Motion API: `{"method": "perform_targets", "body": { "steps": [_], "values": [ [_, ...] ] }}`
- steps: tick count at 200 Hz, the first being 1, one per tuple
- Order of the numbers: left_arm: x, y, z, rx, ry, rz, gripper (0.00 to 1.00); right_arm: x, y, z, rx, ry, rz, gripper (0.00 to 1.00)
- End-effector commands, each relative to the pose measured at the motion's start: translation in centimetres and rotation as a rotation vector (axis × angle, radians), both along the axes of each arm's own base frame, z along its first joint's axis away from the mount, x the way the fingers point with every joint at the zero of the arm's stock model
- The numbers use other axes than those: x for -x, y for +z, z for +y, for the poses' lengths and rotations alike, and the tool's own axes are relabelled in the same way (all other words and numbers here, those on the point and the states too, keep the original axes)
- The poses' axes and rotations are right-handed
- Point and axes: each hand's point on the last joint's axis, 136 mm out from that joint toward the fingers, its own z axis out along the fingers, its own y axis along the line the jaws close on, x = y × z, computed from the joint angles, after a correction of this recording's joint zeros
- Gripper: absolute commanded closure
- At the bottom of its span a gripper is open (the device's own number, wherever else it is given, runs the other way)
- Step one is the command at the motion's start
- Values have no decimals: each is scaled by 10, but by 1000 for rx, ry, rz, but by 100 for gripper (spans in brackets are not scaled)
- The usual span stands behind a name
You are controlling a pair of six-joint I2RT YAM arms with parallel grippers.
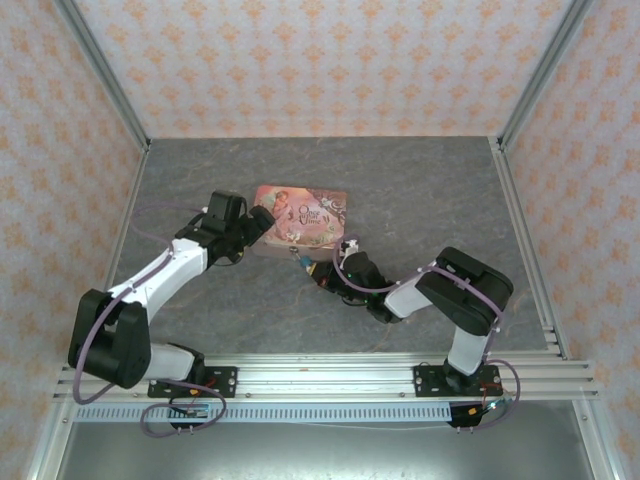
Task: Unlock a padlock with a key
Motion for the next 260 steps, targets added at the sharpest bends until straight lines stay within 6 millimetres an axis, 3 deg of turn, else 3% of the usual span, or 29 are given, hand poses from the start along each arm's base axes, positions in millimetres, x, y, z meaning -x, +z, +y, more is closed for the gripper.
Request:
{"method": "perform_targets", "body": {
  "steps": [1, 38, 77, 125, 167, 188, 213, 260],
  "values": [
    [-5, -6, 8, -41, -67, 23, 4, 0, 9, -12, 40, 0, -45, 78],
    [-25, -10, 0, -24, -165, 12, 4, 2, 13, -25, 91, 40, -103, 52],
    [-31, -24, -10, -4, -234, 30, 7, -19, 39, -24, -40, 94, -184, 49],
    [0, -57, -9, 5, -238, 107, 16, -62, 61, -37, 7, 89, -309, 44],
    [32, -69, -14, 37, -208, 121, 18, -87, 78, -39, 16, 115, -411, 39],
    [43, -69, -20, 67, -197, 116, 18, -84, 77, -45, 26, 101, -450, 35],
    [51, -68, -23, 77, -181, 114, 18, -65, 76, -49, -22, 127, -474, 31],
    [54, -65, -17, 58, -159, 113, 19, -33, 57, -24, -88, 243, -454, 29]
  ]
}}
